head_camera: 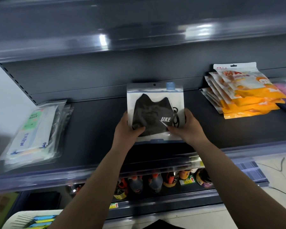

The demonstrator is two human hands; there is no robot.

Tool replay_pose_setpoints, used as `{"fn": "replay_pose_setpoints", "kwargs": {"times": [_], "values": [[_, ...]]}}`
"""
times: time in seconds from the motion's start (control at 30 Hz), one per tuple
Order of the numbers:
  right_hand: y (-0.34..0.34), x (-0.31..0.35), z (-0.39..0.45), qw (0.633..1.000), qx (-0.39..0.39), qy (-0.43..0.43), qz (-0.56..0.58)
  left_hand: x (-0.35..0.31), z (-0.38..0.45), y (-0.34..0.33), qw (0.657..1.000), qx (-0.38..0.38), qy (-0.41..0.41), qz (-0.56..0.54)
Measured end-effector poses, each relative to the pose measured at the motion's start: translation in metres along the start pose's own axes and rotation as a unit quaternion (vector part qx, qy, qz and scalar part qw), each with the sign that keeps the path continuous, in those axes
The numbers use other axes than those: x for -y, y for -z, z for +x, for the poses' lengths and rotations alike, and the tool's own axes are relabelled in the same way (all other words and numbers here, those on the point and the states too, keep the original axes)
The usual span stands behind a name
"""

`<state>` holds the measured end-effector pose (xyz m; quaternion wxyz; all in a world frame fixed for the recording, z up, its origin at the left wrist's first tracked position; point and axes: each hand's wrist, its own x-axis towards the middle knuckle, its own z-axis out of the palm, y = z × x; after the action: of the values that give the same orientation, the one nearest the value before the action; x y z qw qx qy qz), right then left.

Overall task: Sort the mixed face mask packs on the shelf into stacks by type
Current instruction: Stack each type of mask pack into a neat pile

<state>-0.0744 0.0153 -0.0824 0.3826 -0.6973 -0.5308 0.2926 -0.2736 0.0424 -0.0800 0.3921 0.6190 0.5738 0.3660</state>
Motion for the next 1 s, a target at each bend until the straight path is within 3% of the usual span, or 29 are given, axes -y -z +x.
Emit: {"fn": "replay_pose_setpoints", "kwargs": {"times": [0.27,0.77,0.9,1.0], "values": [[0.002,-0.009,0.016,0.998,-0.025,0.008,-0.053,0.005,0.016,-0.024,0.998,-0.013,0.026,0.053],[0.001,-0.018,0.043,0.989,0.005,-0.004,-0.146,0.003,0.036,-0.038,0.967,-0.031,0.089,0.237],[-0.001,-0.019,0.042,0.979,-0.011,0.024,-0.204,0.002,0.033,-0.037,0.958,-0.058,0.064,0.273],[-0.003,-0.011,0.027,0.977,-0.038,0.059,-0.203,-0.002,0.021,-0.034,0.932,-0.071,-0.008,0.355]]}}
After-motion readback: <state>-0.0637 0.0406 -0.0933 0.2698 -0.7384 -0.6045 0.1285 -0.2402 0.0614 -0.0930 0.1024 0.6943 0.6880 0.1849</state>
